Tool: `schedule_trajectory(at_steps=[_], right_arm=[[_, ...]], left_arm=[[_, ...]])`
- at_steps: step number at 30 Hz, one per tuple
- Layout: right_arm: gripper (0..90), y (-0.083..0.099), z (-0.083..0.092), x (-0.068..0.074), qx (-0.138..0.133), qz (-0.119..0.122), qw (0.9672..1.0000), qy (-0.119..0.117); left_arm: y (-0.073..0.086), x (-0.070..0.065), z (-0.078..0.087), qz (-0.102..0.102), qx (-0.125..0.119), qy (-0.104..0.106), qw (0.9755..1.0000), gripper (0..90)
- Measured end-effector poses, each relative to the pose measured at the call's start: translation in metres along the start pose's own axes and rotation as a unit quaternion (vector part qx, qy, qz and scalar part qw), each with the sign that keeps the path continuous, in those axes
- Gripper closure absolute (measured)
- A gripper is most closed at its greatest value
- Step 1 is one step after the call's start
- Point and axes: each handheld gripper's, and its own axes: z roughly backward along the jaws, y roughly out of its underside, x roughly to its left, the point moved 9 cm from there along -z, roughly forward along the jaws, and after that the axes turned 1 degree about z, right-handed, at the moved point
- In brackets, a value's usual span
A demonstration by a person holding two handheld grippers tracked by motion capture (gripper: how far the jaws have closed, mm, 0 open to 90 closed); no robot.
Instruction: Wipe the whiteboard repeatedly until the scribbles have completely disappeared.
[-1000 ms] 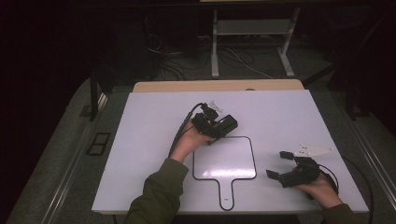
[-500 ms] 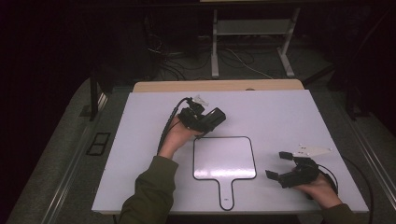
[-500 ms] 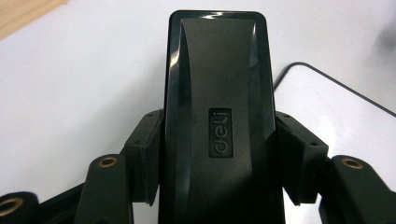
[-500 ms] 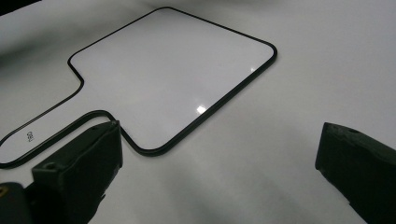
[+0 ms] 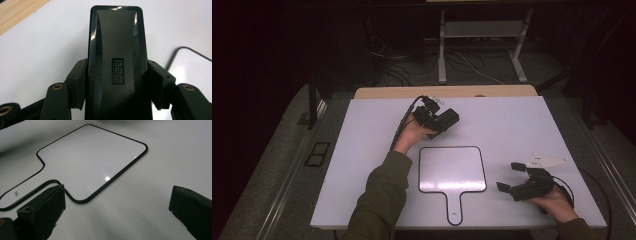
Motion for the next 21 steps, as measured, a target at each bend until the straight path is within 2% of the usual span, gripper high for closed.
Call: schedule_trajectory(at_steps=[5, 6, 10, 13, 18, 21], right_arm=[[0.0, 0.0, 0.0, 0.0, 0.0, 0.0, 1.0, -0.002], [0.0, 0.0, 0.0, 0.0, 0.0, 0.0, 1.0, -0.002], [0.0, 0.0, 0.0, 0.0, -0.001, 0.001, 1.0, -0.002], [0.0, 0.0, 0.0, 0.0, -0.001, 0.0, 1.0, -0.002], [0.0, 0.0, 0.0, 0.0, -0.001, 0.0, 1.0, -0.002], [0.0, 0.0, 0.0, 0.001, -0.002, -0.001, 1.0, -0.002]], left_arm=[[-0.008, 0.006, -0.02, 0.005, 0.008, 0.002, 1.0, 39.3], [-0.008, 0.009, -0.024, -0.004, 0.012, 0.004, 0.9999, 39.3], [-0.006, 0.012, -0.037, 0.02, 0.018, -0.003, 0.9996, 39.3], [-0.004, 0.012, -0.043, 0.031, 0.02, 0.0, 0.9993, 39.3], [0.002, 0.013, -0.052, 0.026, 0.039, -0.001, 0.9989, 39.2], [0.002, 0.013, -0.051, 0.029, 0.035, -0.002, 0.999, 39.0]])
